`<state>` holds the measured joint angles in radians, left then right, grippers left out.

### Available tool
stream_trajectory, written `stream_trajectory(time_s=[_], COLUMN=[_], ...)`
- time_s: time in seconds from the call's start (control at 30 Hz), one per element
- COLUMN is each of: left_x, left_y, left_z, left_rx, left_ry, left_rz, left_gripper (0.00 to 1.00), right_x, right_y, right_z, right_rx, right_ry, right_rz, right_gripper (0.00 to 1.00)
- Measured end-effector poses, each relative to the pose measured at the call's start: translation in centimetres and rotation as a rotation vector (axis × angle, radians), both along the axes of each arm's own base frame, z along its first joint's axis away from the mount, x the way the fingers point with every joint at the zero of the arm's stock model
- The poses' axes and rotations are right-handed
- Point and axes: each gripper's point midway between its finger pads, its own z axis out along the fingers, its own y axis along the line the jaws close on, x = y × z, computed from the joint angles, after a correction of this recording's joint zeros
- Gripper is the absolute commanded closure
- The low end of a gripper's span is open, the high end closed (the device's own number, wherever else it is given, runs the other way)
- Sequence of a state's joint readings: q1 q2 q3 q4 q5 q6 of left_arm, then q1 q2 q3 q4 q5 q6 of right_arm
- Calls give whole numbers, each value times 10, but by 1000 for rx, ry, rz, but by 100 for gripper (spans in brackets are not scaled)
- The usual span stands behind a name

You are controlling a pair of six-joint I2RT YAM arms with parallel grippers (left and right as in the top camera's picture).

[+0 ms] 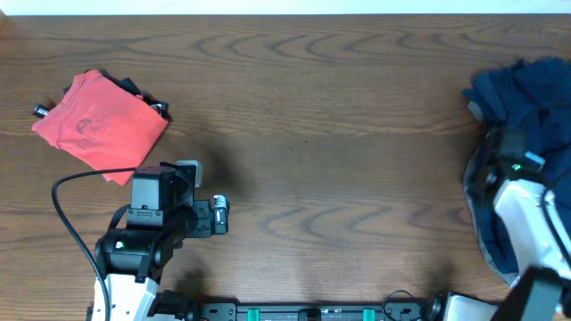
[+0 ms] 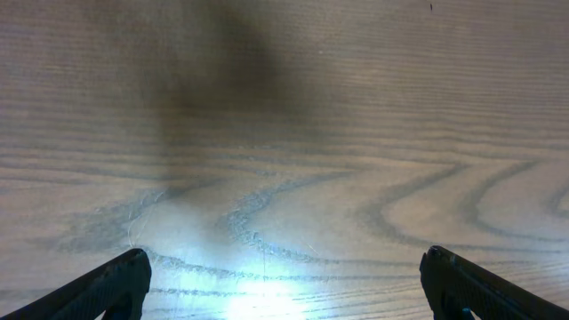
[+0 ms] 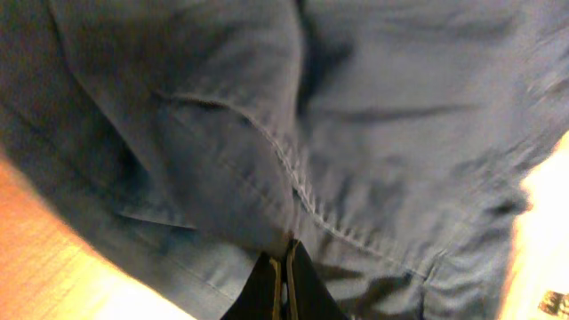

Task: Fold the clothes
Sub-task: 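Reach the right gripper to the navy shorts pile and grasp it, then drag the navy shorts leftward toward the table center with the right gripper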

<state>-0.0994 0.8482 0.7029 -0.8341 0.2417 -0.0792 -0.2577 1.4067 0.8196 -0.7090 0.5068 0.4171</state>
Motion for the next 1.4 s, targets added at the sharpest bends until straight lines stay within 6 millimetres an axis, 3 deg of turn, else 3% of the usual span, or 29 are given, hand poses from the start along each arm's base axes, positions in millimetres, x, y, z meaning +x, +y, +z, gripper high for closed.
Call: stream_trajectory(time_s=[0.2,0.27,0.37,0.47,0.53,0.67,0.73,0.8,0.9,0.97,1.13,1.2,1.3,1.4], left_x=[0,0,0,0,0,0,0,0,0,0,0,0,0,0], left_y=[0,0,0,0,0,0,0,0,0,0,0,0,0,0], left_z=[0,0,0,0,0,0,0,0,0,0,0,0,0,0], left_rx=[0,0,0,0,0,0,0,0,0,0,0,0,0,0], left_ry=[0,0,0,0,0,0,0,0,0,0,0,-1,0,0], left_rz=[0,0,0,0,0,0,0,0,0,0,0,0,0,0], left_gripper=[2,2,2,2,2,2,2,2,2,2,2,2,2,2], right_x=[51,57,65,74,82,100,97,86,75,72,68,63,56,52], right_y=[-7,-4,12,40,61,122,152,179,205,224,266,280,301,318], right_z=[132,163,170,161,168,221,241,248,235,215,135,104,73,55], right_rx=[-65,-79,-20,105,191,337,385,434,505,558,683,721,759,771], right_ry=[-334,-406,-414,-400,-435,-614,-666,-668,-600,-529,-285,-190,-78,-13], right_rz=[54,94,215,363,458,706,809,887,946,982,1030,1042,1075,1135], right_gripper=[99,99,99,99,99,99,99,98,98,97,93,82,55,46])
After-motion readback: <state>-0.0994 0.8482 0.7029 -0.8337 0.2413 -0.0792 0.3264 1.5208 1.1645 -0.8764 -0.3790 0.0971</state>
